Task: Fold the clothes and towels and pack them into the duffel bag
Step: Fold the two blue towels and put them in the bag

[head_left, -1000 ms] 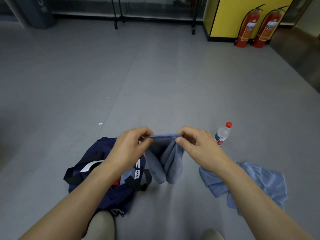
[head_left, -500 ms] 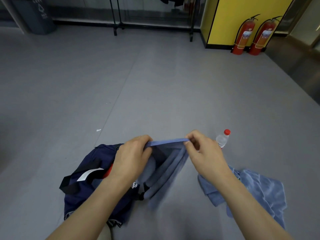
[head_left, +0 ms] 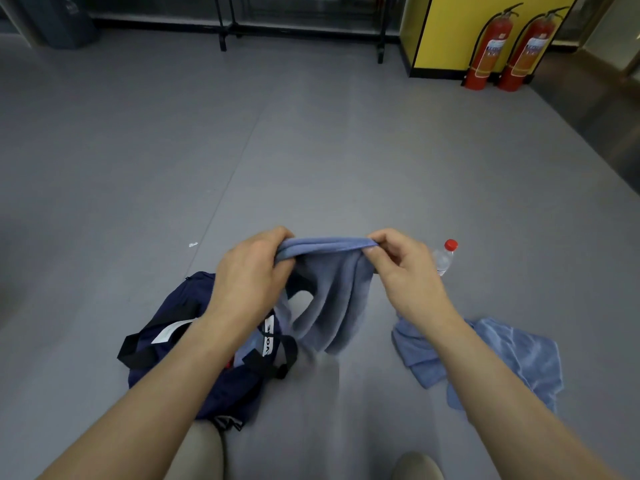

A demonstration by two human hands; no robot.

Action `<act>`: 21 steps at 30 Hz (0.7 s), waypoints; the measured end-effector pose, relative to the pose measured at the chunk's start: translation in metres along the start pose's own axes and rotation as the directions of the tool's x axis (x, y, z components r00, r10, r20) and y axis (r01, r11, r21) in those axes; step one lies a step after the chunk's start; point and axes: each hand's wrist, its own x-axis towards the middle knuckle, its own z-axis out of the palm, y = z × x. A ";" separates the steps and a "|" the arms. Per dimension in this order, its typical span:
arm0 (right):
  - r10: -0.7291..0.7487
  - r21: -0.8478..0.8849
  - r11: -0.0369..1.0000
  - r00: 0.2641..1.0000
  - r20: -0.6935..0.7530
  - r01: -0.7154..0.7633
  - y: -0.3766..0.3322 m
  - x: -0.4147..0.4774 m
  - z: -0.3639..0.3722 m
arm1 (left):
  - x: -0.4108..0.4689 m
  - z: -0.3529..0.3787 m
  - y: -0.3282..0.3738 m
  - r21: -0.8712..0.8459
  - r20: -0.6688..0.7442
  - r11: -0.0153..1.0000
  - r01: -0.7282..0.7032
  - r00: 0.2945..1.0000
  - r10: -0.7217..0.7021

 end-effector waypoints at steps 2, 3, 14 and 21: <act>0.052 0.000 0.999 0.998 0.023 -0.052 0.005 -0.001 -0.006 | 0.002 -0.005 -0.002 -0.104 -0.043 0.993 0.052 0.997 -0.057; 0.046 -0.073 0.996 0.998 0.044 -0.042 0.005 -0.002 -0.009 | 0.002 -0.007 0.001 -0.177 -0.057 0.982 0.061 0.996 -0.072; -0.227 -0.311 0.925 0.974 0.014 0.220 -0.023 -0.011 0.007 | 0.004 -0.007 0.029 -0.327 -0.003 0.937 -0.122 0.992 0.128; 0.043 -0.267 0.964 0.996 0.077 -0.021 -0.010 -0.006 0.001 | 0.009 -0.010 0.012 -0.439 0.056 0.898 -0.028 0.997 0.058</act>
